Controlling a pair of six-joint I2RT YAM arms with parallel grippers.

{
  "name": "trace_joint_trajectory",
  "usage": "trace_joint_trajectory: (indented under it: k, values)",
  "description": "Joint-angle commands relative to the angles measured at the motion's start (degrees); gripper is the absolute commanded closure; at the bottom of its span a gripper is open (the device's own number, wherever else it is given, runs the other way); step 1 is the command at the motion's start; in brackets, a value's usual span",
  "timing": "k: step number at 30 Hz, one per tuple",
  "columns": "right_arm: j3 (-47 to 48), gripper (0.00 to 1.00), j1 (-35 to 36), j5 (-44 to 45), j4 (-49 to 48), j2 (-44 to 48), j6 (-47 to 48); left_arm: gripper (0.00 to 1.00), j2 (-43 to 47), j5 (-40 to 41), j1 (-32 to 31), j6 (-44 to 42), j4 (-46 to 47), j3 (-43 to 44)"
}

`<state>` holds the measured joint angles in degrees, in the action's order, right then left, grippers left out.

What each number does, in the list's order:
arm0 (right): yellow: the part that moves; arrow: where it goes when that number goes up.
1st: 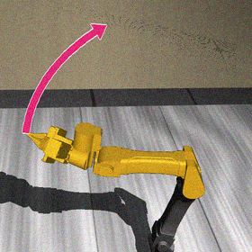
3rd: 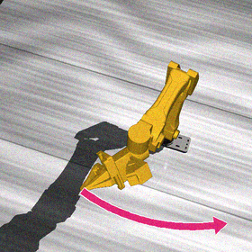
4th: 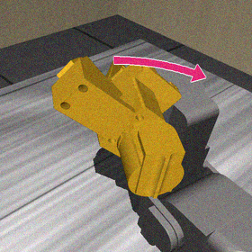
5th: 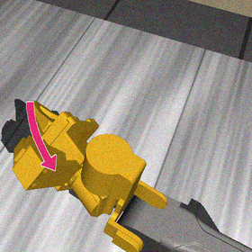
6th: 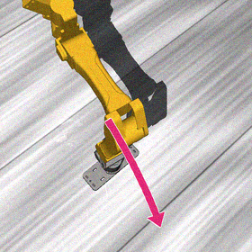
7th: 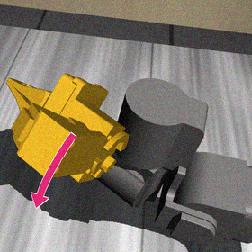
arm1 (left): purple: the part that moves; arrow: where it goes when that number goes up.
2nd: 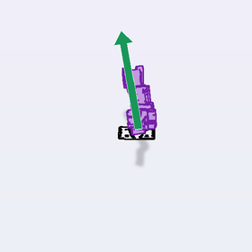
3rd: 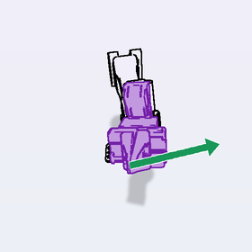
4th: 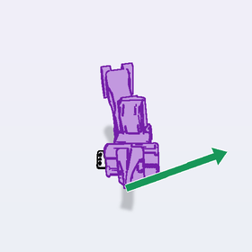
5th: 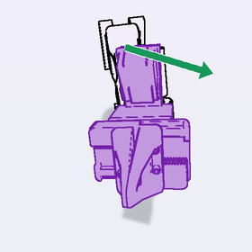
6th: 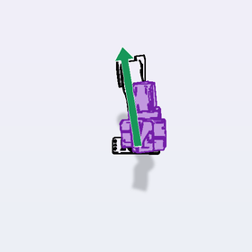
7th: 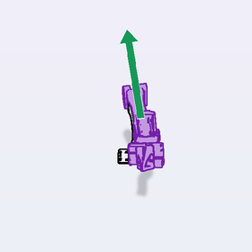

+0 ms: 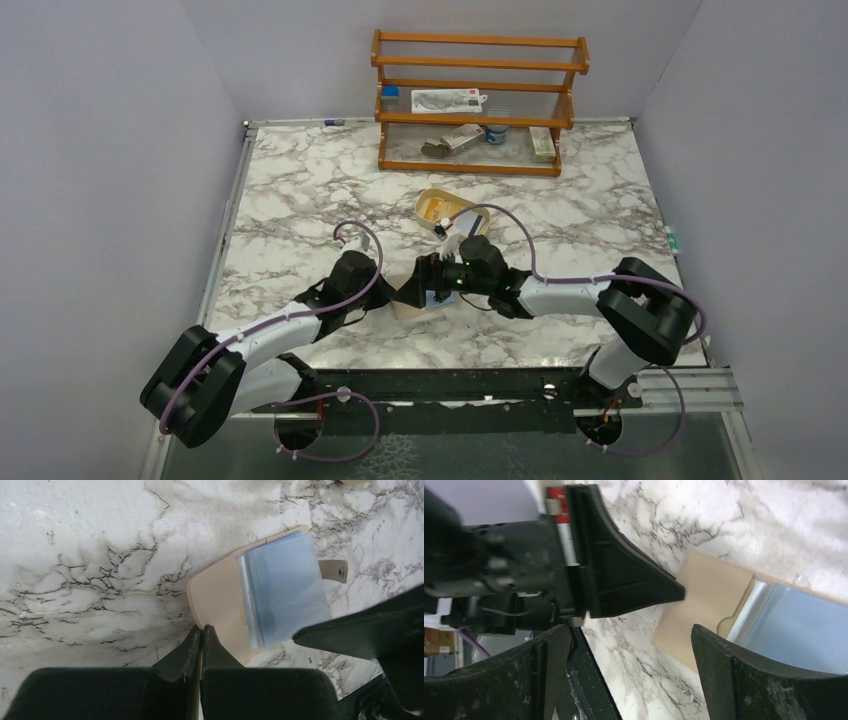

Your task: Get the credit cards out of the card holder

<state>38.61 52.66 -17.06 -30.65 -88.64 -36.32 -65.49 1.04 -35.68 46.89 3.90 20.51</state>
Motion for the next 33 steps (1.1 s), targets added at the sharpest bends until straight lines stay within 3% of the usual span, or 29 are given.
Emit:
trace_joint_trajectory:
  k: [1,11,18,33]
  values:
    - [0.0,0.05,-0.5,-2.5,-6.6,-5.6,-4.3,1.0,3.0,-0.7,0.2,-0.7,4.9,-3.4]
    - [-0.2,0.05,-1.2,0.5,-5.5,-13.8,-4.4,1.0,1.9,-0.7,0.4,-0.7,7.3,-6.8]
    - [-0.2,0.06,-1.1,-2.2,-6.8,-18.2,-4.9,1.0,1.4,-3.8,0.5,1.2,16.4,-11.9]
    - [-2.9,0.06,-0.6,-9.9,-8.6,-17.4,-10.4,1.0,14.0,-5.3,1.9,4.1,31.7,-24.6]
